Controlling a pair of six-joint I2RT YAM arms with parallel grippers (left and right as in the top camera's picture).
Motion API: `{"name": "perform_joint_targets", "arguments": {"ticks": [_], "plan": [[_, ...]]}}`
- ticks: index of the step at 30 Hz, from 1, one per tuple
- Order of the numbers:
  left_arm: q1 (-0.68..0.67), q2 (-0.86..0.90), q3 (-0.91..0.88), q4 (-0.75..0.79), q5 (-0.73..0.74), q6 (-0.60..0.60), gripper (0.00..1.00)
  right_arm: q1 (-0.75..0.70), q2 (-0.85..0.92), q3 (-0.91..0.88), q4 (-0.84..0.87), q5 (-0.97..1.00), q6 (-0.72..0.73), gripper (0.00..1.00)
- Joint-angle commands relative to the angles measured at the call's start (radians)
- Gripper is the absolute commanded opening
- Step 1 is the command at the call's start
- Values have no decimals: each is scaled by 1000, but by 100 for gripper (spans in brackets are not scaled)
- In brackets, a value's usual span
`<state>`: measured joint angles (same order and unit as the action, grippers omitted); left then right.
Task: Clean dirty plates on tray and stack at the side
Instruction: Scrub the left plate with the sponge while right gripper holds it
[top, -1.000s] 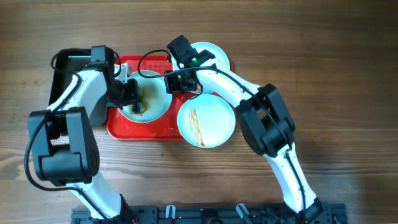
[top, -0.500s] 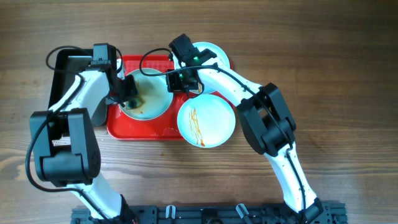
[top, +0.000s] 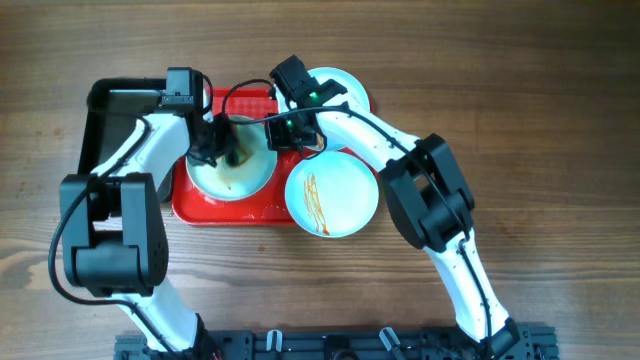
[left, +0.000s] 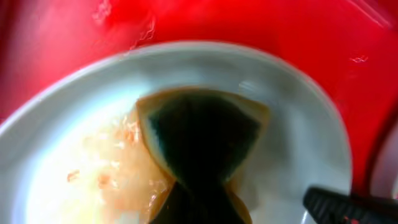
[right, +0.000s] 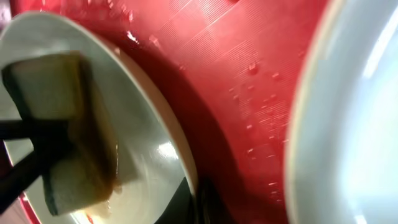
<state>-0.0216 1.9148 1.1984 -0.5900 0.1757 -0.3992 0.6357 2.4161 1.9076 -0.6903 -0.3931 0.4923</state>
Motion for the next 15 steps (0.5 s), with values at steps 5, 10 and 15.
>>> {"name": "perform_joint_targets", "arguments": {"ticks": [5, 10, 15], "plan": [[17, 9, 13, -192, -48, -345, 4, -2, 26, 9, 2, 3, 1, 4], [22, 2, 115, -396, -277, -341, 4, -2, 26, 9, 2, 3, 1, 4], [10, 2, 114, -258, -284, -233, 4, -2, 26, 9, 3, 3, 1, 4]]}}
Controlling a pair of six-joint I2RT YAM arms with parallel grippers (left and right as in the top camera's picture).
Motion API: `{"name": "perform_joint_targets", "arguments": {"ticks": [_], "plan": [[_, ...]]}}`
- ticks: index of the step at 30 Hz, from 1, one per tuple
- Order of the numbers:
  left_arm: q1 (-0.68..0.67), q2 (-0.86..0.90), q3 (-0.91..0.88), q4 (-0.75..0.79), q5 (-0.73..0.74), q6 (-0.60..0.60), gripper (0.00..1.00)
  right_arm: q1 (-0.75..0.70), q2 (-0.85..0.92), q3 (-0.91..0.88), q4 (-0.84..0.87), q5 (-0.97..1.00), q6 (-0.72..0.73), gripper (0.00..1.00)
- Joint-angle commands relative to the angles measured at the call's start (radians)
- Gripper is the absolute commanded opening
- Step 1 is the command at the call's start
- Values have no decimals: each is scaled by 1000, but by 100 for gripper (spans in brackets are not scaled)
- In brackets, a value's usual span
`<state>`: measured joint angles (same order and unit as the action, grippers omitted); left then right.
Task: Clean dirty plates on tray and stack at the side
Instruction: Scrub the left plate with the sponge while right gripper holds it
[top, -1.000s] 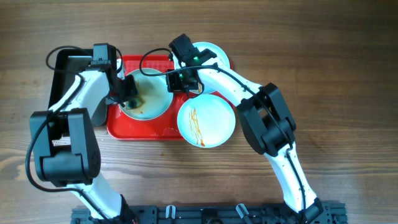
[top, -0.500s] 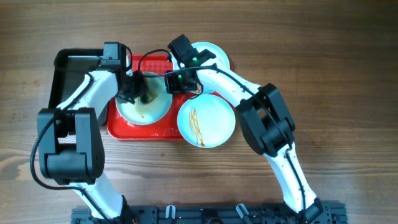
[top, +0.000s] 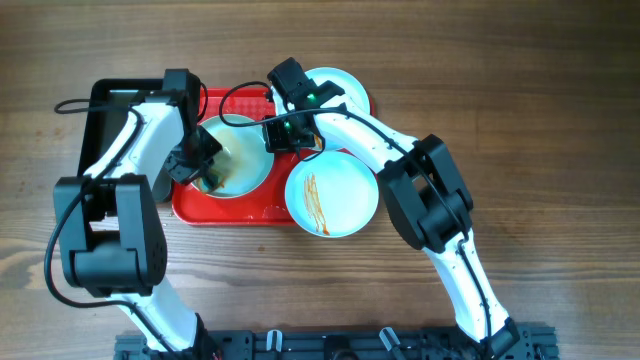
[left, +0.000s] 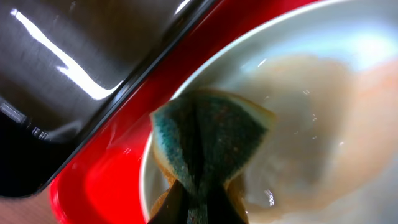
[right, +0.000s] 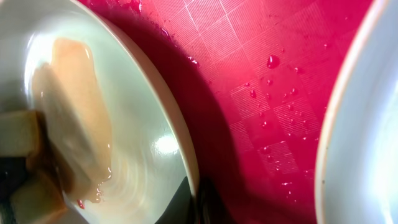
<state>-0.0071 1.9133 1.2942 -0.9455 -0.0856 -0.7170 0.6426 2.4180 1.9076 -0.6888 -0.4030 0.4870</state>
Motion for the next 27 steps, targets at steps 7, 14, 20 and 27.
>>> {"name": "perform_joint_targets", "arguments": {"ticks": [7, 14, 20, 27], "plan": [[-62, 68, 19, 205, 127, 269, 4, -8, 24, 9, 3, 13, 6, 4], [-19, 97, 21, -1, 333, 468, 4, -8, 24, 9, 3, 13, 2, 4], [0, 97, 21, 92, 453, 712, 4, -8, 24, 9, 3, 12, 3, 4], [0, 98, 21, 261, 196, 455, 4, -13, 24, 9, 4, 13, 2, 4]]}}
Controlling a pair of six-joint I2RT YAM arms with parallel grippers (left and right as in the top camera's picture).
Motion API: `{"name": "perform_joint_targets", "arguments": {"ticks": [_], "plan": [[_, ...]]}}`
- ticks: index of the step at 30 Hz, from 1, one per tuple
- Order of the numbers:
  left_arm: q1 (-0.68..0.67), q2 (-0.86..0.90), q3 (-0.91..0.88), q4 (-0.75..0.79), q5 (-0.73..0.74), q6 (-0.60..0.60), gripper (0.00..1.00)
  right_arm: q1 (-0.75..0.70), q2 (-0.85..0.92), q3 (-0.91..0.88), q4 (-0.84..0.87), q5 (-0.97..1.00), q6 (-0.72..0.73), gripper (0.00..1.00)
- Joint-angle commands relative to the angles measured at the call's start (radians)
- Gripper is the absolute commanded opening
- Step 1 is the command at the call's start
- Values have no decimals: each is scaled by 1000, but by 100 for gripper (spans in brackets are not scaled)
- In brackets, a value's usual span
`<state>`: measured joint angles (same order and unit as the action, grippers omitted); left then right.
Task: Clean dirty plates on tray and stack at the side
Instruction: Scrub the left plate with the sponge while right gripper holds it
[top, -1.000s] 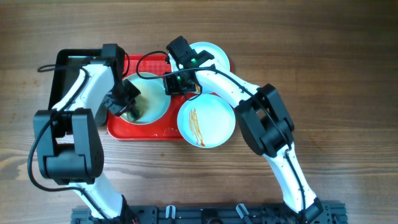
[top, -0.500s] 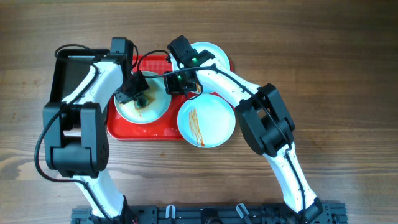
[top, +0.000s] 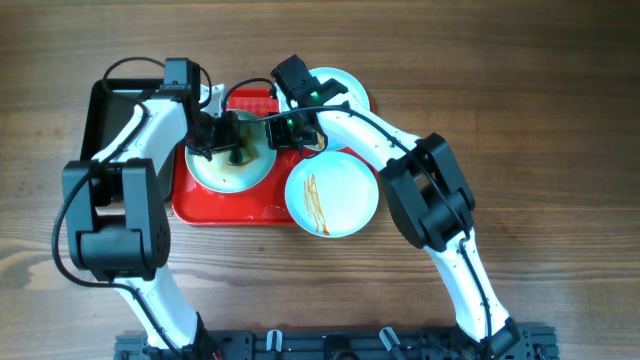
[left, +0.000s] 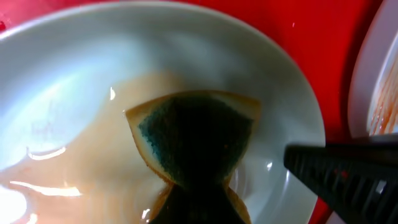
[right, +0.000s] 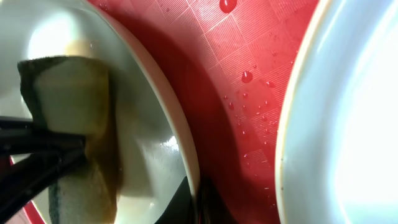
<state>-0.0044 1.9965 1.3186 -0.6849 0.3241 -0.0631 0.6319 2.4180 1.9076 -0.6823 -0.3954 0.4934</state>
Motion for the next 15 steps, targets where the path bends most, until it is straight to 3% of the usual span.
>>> {"name": "perform_joint_targets", "arguments": {"ticks": [1, 2, 4, 8, 11, 13, 15], "plan": [[-3, 14, -4, -31, -352, -331, 4, -4, 24, 9, -3, 2, -4, 4], [-3, 14, -4, -74, -456, -428, 4, -4, 24, 9, -4, -7, -5, 4], [1, 14, -3, -148, -527, -512, 4, -8, 24, 9, -3, -10, -4, 4], [13, 14, -3, -281, -484, -520, 4, -8, 25, 9, -3, -10, -5, 4], [13, 14, -3, -333, -130, -286, 4, -8, 25, 9, -3, -10, -5, 4], [13, 14, -4, -288, 43, -185, 4, -8, 25, 9, -3, -10, -5, 4], [13, 14, -4, -228, 120, -168, 4, -8, 24, 9, -3, -10, -5, 4]]}}
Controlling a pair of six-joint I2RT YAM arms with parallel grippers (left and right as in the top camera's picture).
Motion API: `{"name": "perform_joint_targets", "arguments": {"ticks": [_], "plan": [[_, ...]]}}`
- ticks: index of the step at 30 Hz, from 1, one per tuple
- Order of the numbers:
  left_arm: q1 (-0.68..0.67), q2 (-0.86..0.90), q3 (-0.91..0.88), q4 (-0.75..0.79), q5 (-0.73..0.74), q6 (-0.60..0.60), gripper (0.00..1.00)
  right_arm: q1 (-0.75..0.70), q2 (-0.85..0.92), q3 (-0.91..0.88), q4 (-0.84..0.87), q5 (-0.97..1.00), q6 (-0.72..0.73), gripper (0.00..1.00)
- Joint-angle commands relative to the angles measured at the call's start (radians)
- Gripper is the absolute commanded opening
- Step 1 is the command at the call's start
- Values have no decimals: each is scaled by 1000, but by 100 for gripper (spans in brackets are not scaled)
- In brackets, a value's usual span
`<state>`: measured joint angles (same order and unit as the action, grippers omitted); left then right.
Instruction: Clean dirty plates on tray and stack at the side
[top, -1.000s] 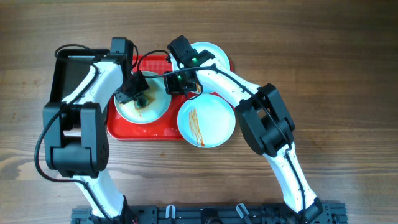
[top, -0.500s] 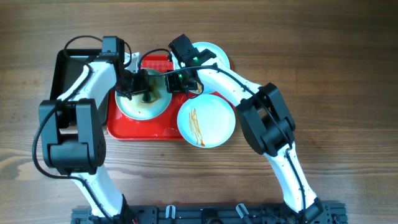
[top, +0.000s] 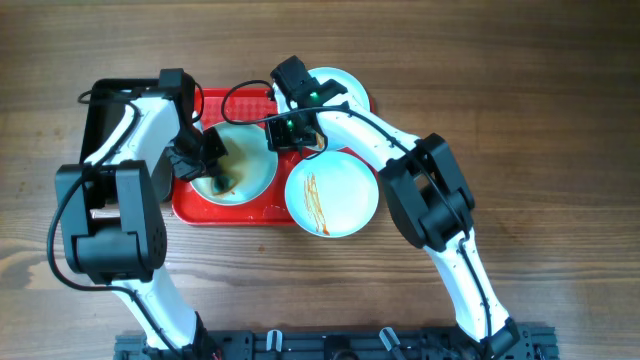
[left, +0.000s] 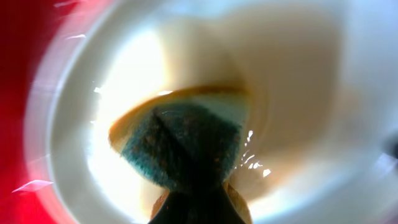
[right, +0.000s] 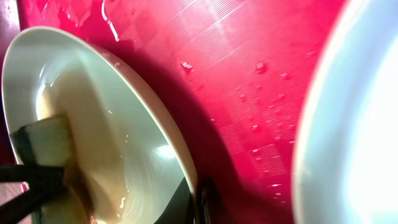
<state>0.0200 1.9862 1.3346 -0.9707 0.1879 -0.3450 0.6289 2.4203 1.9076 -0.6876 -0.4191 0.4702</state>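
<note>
A pale green plate (top: 245, 162) smeared with brownish sauce lies on the red tray (top: 200, 208). My left gripper (top: 212, 172) is shut on a green-and-yellow sponge (left: 183, 146) pressed on the plate's left part (left: 298, 81). My right gripper (top: 283, 138) is shut on that plate's right rim (right: 180, 165), pinching it. A second plate (top: 332, 193) with orange sauce streaks rests on the tray's right edge. A clean white plate (top: 345, 85) sits at the back right, partly under the right arm.
A black tray (top: 92, 110) stands left of the red tray, under the left arm. Wet drops lie on the red tray's floor (right: 249, 68). Bare wooden table (top: 540, 150) surrounds the trays.
My left gripper has moved with the sponge from the plate's upper middle to its lower left. The right gripper keeps its hold on the rim.
The sponge was at the plate's middle, then at its lower left edge near the black tray, then back at the upper middle, and now at the lower left again. My right gripper held the rim throughout. The sauce has spread into a thin smear.
</note>
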Motion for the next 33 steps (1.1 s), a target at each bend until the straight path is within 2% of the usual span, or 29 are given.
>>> {"name": "perform_joint_targets", "arguments": {"ticks": [1, 4, 6, 8, 10, 13, 18, 19, 20, 22, 25, 26, 28, 33], "plan": [[-17, 25, -27, 96, 266, 114, 4, -5, 23, 9, 2, 14, 18, 4], [-24, 29, -65, 209, 251, 88, 4, -5, 23, 9, 3, 14, 18, 4], [-24, 45, -74, 278, 122, 14, 4, -5, 23, 9, 3, 14, 18, 4], [-24, 53, -74, 319, -105, -111, 4, -5, 23, 9, 3, 14, 18, 4], [-21, 51, -42, 309, -194, -138, 4, -5, 23, 9, 3, 14, 18, 4], [-22, 48, 68, 217, -201, -138, 4, -5, 23, 9, 3, 14, 18, 4], [-22, 48, 412, -122, -200, -128, 4, -5, 23, 9, 3, 14, 7, 5], [-22, 48, 455, -162, -198, -114, 4, -5, 23, 9, 5, 14, 7, 6], [-22, 48, 485, -190, -197, -103, 4, -5, 23, 9, 7, 14, 7, 12], [-22, 48, 512, -211, -196, -85, 4, -4, 28, 9, 11, 14, 8, 21], [-10, 48, 512, -207, -197, -62, 4, 5, 34, 9, 14, 15, 27, 22], [3, 48, 512, -198, -197, -62, 4, 11, 36, 9, 14, 15, 27, 18], [25, 48, 512, -187, -196, -63, 4, 19, 43, 9, 14, 15, 27, 4], [64, 49, 511, -181, -197, -63, 4, 1, 7, 19, -10, 14, 12, 4]]}}
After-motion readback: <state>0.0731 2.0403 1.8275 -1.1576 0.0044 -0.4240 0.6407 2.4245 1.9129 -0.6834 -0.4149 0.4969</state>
